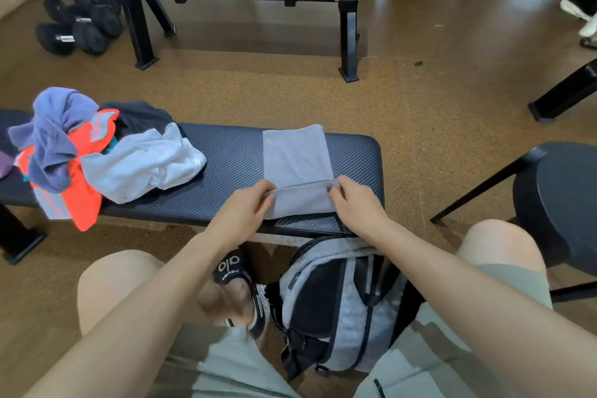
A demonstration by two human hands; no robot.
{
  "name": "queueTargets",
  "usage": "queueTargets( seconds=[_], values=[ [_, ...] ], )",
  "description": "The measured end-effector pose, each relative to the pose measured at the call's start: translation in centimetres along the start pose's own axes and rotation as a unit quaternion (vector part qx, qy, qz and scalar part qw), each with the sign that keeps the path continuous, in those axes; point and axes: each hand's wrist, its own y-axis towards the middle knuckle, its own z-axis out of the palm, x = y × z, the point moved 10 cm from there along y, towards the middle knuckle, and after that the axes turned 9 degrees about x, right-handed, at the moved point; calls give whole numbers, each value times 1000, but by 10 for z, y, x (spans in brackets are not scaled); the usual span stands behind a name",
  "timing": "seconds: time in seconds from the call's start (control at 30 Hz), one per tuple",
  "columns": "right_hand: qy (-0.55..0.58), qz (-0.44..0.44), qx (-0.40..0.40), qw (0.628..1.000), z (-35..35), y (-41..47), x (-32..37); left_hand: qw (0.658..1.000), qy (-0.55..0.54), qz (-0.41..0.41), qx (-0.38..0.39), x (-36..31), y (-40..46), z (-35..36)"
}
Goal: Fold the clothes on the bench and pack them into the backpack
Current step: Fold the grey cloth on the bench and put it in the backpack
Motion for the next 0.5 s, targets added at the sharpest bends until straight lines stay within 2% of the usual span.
queueTargets(
  seconds=[0.23, 0.4, 0.5],
  values=[
    [-65, 55, -30, 996, 11, 22, -3, 995, -38, -82, -47, 25, 22, 11],
    [-98, 39, -49, 993, 10, 27, -3, 991, 63, -98, -67, 19, 30, 9],
    [-108, 33, -50, 992, 9, 29, -5, 987, 84, -110, -77, 20, 30, 5]
  ],
)
